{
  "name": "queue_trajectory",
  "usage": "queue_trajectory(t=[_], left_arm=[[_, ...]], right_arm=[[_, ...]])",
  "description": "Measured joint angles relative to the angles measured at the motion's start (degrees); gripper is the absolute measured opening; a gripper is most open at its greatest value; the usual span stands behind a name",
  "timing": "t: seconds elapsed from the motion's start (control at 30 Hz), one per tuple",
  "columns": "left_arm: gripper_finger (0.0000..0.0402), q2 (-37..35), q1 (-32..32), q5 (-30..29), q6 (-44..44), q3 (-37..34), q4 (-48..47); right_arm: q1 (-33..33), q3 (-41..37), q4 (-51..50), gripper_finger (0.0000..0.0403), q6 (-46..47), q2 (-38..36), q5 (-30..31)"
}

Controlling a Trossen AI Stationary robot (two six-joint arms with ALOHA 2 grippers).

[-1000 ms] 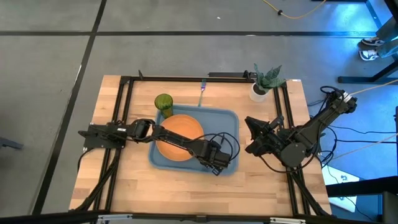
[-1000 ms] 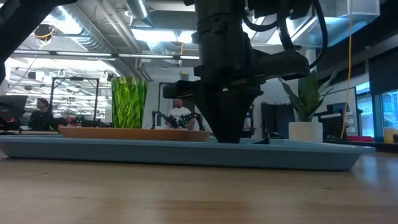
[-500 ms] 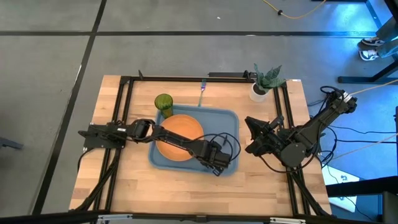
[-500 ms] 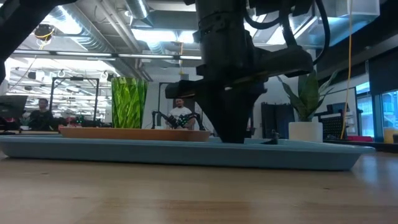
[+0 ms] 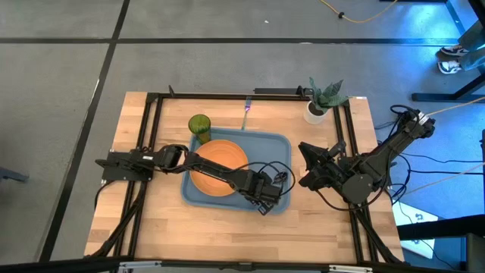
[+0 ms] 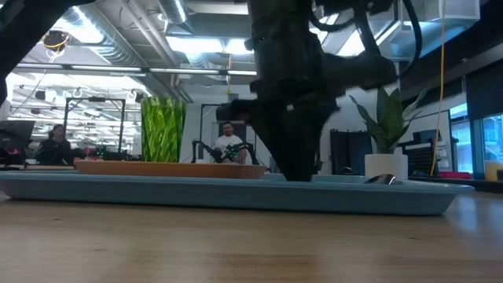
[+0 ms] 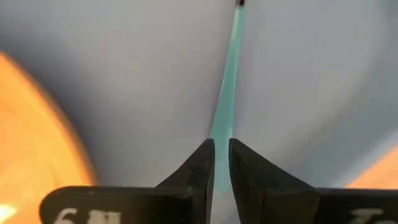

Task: Pick and place plate/cup/fork/spoon on tray
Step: Put the blue spoon on the blue tray to the right of the orange plate

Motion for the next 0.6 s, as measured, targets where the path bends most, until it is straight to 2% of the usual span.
queue_trajectory(t=[0.17, 0.27, 0.33, 0.47, 0.53, 0.6], left_arm=[[0.0039, -4.3, 0.1, -3.6, 1.3, 0.1, -1.7], [0.0030, -7.8, 0.1, -7.5, 2.9, 0.1, -3.5], [0.0018, -10.4, 0.0, -9.6, 4.1, 0.1, -5.2], [0.0002, -15.3, -0.5, -12.6, 6.0, 0.1, -6.7], [0.0003, -17.9, -1.0, -14.2, 6.8, 0.1, -6.6], [0.0001, -20.0, -1.7, -16.0, 6.9, 0.1, -7.3]], right_arm=[[0.0, 0.0, 0.1, 0.0046, 0.2, 0.0, -1.4], [0.0, 0.0, 0.3, 0.0024, 4.1, 0.0, -5.9], [0.0, 0.0, -0.3, 0.0008, 8.5, 0.0, -11.2], [-1.4, 0.0, -5.6, 0.0004, 19.8, 0.0, -23.3], [-3.5, 0.0, -11.7, 0.0003, 29.2, 0.0, -30.8], [-6.2, 0.0, -19.1, 0.0002, 38.0, 0.2, -41.3]])
